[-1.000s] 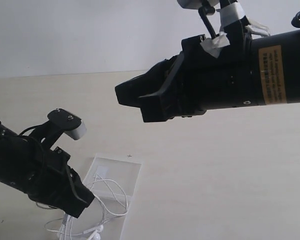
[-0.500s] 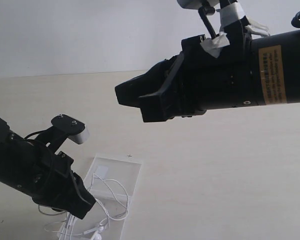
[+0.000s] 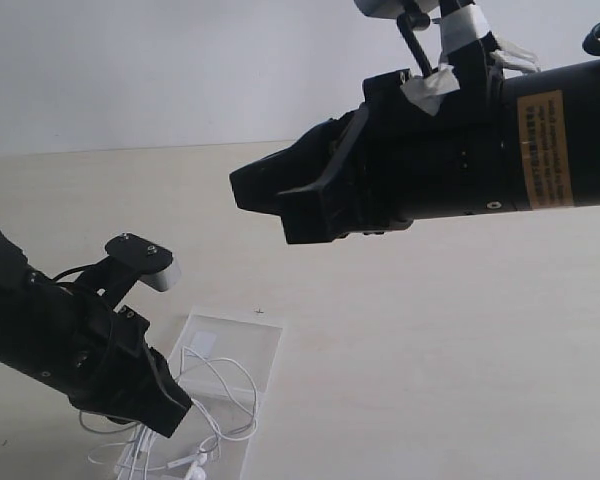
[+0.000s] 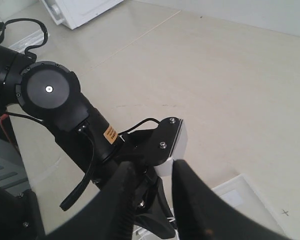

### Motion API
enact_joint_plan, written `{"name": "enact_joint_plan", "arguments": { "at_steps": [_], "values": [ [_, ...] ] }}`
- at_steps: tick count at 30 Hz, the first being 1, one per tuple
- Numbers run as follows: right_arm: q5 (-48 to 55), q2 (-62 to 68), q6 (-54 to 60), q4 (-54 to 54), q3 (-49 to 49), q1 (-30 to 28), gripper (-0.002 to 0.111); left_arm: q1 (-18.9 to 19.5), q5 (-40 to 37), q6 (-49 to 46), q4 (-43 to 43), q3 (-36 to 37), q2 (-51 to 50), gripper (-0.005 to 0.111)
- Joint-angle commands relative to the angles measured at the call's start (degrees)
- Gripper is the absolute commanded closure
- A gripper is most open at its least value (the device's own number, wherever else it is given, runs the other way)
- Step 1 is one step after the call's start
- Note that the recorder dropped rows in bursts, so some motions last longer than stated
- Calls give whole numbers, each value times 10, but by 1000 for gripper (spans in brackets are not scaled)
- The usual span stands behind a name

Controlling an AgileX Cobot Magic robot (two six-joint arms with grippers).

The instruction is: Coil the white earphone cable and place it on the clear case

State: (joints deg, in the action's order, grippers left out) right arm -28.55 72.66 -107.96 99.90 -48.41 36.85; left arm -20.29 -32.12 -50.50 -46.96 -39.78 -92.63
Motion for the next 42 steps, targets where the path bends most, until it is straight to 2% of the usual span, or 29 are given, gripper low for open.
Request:
{"name": "enact_joint_plan", "arguments": {
  "at_steps": [1, 11, 18, 20, 27, 32, 38, 42],
  "values": [
    [-3, 2, -2, 0, 1, -2, 82, -4, 5, -5, -7, 2, 1, 107],
    [-3, 2, -1, 0, 1, -2, 82, -26, 10, -18, -11, 2, 1, 104],
    [-6, 2, -1, 0, 1, -2, 82, -26, 18, -18, -11, 2, 1, 77],
    [-8, 2, -2, 0, 1, -2, 82, -26, 18, -18, -11, -2, 1, 73],
    [-9, 2, -2, 0, 1, -2, 82, -26, 13, -14, -12, -17, 1, 71],
    [-9, 2, -2, 0, 1, -2, 82, -26, 28, -5, -12, -17, 1, 55],
    [-9, 2, -2, 0, 1, -2, 82, -26, 45, -3, -12, -17, 1, 54],
    [-9, 2, -2, 0, 1, -2, 82, -26, 27, -3, -12, -17, 1, 54]
  ]
}}
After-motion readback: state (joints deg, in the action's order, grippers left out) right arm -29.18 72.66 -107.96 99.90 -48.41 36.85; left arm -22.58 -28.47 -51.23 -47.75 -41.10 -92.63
